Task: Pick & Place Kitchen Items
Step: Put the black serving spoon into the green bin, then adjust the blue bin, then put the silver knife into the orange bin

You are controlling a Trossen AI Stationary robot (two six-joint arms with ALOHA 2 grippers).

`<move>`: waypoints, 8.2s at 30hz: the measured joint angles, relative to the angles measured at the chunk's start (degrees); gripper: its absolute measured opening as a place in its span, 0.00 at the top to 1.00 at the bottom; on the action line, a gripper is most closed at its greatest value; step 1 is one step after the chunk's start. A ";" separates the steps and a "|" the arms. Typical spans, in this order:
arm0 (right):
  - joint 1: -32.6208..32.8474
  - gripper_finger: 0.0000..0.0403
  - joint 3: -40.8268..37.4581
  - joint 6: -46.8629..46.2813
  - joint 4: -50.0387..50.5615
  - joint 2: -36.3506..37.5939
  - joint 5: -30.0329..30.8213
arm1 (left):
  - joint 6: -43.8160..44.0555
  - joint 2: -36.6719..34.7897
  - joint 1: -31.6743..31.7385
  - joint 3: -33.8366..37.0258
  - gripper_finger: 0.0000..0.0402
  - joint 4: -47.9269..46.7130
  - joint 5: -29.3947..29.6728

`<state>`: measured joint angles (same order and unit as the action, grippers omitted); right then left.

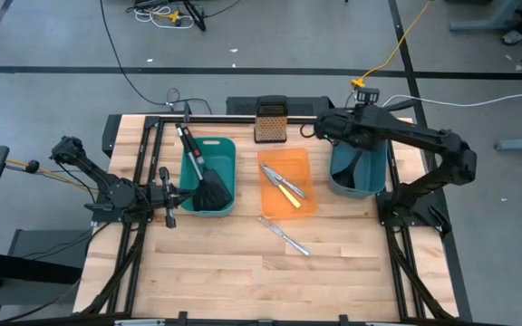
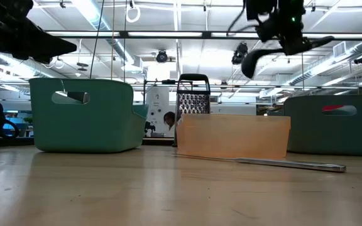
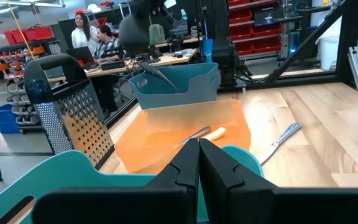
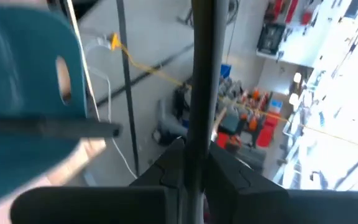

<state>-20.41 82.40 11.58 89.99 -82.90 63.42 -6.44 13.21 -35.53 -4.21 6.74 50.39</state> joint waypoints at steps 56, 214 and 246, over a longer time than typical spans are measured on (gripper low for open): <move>-10.31 0.68 -29.54 42.90 -30.75 -0.04 -18.61 | -1.95 0.00 0.00 0.00 0.96 -0.02 2.49; 54.41 0.59 -12.91 -47.95 -58.37 -9.94 -29.53 | 0.53 0.02 0.00 0.00 0.96 -1.25 2.25; 52.15 0.55 -21.96 -61.88 -60.45 -21.76 -37.44 | 4.30 0.01 0.00 0.00 0.96 -1.27 0.35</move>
<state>31.74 60.45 -50.30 29.54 -104.65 25.99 -2.13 13.23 -35.53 -4.21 5.48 50.74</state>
